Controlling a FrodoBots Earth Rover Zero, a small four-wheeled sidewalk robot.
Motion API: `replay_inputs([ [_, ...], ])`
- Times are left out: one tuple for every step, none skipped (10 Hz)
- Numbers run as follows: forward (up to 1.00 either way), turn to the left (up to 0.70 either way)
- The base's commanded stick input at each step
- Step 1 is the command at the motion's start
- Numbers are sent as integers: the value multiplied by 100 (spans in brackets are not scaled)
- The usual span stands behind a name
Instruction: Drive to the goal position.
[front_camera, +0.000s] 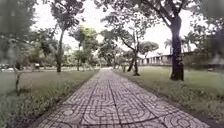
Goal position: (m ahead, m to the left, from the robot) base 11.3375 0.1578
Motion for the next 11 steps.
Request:
replay_inputs([
  [50,0],
  [50,0],
  [50,0],
  [50,0],
  [50,0],
  [50,0],
  [50,0],
  [50,0],
  [50,0],
  [50,0],
  [50,0],
])
